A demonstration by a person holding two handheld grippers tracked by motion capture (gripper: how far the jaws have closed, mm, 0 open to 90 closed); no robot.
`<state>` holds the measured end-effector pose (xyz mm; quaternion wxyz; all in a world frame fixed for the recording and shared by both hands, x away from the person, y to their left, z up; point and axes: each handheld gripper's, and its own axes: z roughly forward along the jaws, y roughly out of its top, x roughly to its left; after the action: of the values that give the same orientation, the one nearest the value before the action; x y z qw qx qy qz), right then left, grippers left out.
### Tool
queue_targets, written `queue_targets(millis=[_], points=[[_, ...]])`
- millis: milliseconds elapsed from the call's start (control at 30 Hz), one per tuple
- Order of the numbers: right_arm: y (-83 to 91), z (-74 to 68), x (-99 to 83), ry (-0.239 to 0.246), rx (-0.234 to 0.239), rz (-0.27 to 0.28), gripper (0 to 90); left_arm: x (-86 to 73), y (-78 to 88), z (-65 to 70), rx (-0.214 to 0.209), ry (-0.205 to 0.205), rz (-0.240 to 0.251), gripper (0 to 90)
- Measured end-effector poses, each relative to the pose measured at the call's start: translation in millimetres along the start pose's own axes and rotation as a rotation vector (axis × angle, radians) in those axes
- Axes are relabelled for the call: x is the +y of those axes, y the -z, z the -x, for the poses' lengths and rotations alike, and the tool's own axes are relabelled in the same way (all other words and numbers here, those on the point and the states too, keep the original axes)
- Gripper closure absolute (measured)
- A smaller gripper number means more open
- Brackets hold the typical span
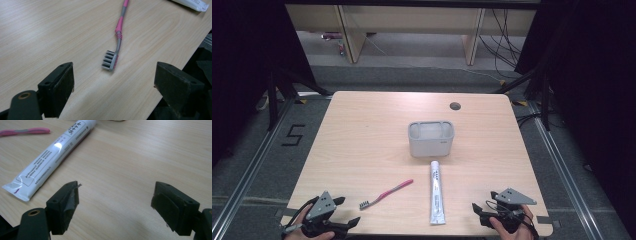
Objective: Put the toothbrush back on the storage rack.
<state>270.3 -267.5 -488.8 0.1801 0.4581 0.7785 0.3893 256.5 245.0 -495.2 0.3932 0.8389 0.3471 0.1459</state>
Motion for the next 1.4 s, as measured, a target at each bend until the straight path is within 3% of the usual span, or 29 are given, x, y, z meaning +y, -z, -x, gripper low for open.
queue_targets(millis=[67, 200, 300, 500, 800, 900, 1033, 1200, 1400], points=[[-0.1, 0.8, -0.6, -0.001, -0.004, -0.003, 21.9, -0.1, -1.3, 1.7, -0.004, 0.02, 0.014, 15.9], [-1.0, 0.3, -0.7, 0.002, 0.0, 0.0, 20.2, -0.6, -0.8, 0.0, 0.001, 0.002, -0.002, 15.9], [-2.9, -0.6, -1.2, -0.006, 0.013, 0.004, 18.3, -1.4, -2.7, 2.4, -0.011, 0.03, 0.025, 15.9], [-2.7, 0.9, -2.0, 0.008, 0.029, 0.016, 15.5, -0.7, -2.5, 3.4, -0.033, 0.047, 0.035, 15.9], [-0.5, -1.0, -0.4, 0.019, 0.032, 0.038, 16.4, 1.4, -2.0, 8.0, -0.063, 0.056, 0.045, 23.9], [-1.6, -1.9, -0.6, 0.019, 0.043, 0.032, 16.8, 3.8, -1.8, 11.4, -0.084, 0.058, 0.063, 30.5], [-1.6, -1.1, -0.1, 0.047, 0.039, 0.037, 17.0, 5.4, -4.7, 16.6, -0.103, 0.025, 0.088, 54.8], [-1.9, -2.7, 0.1, 0.035, 0.036, 0.034, 17.0, 12.4, -10.5, 20.4, -0.089, -0.013, 0.081, 79.5], [-2.6, -3.0, -0.1, 0.036, 0.049, 0.036, 17.3, 19.3, -23.7, 22.8, -0.097, -0.062, 0.044, 88.4]])
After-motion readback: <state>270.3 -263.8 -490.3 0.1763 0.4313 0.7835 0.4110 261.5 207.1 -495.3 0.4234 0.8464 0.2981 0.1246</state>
